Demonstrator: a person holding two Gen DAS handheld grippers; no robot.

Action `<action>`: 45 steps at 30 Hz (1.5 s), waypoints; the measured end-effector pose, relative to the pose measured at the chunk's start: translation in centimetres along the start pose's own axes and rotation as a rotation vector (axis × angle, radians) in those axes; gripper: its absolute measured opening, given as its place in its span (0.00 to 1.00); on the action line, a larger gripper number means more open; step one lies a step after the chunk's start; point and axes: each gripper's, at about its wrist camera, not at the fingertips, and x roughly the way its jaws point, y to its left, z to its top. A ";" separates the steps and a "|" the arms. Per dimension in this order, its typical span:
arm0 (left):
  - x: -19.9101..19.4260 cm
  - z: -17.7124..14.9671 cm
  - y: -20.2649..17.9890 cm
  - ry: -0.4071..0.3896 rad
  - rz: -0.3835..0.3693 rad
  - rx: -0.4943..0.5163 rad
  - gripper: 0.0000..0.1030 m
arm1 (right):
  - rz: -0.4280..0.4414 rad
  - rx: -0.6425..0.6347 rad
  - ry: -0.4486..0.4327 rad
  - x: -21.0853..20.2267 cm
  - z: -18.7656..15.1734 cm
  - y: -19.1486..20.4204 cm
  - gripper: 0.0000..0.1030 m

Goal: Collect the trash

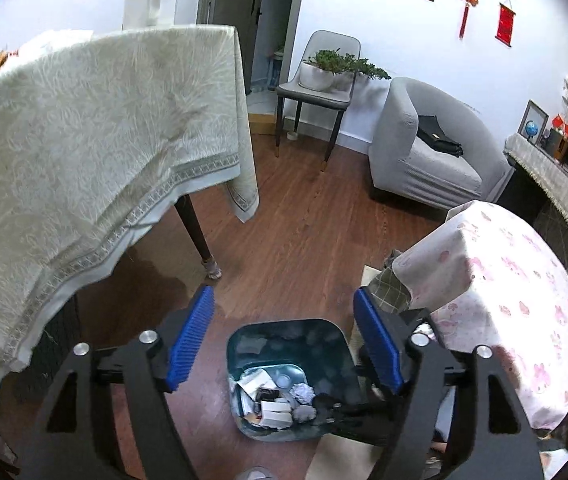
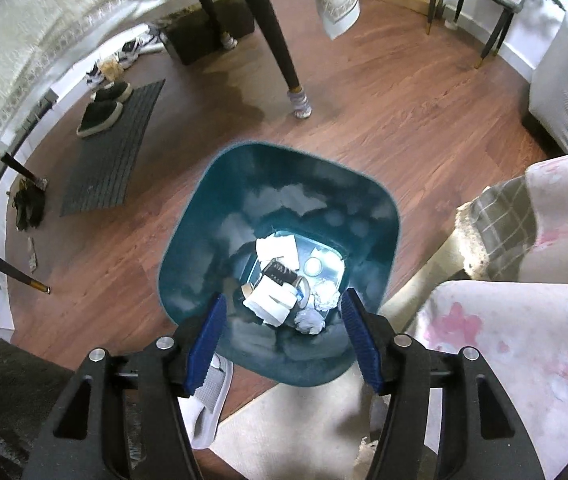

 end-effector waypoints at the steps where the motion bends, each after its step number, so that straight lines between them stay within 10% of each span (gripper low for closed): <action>1: -0.3 0.0 -0.1 -0.009 0.002 0.007 0.80 | -0.006 0.004 -0.016 -0.9 0.0 -0.1 0.59; 17: -5.6 -1.3 -3.5 -0.139 0.031 0.067 0.96 | -0.180 0.068 -0.388 -18.1 -2.6 -2.6 0.89; 31: -9.9 -5.6 -5.9 -0.201 0.072 0.130 0.96 | -0.385 0.266 -0.632 -30.4 -14.9 -5.8 0.97; 45: -9.1 -11.0 -9.0 -0.160 0.030 0.177 0.96 | -0.503 0.438 -0.705 -32.2 -27.6 -8.0 0.97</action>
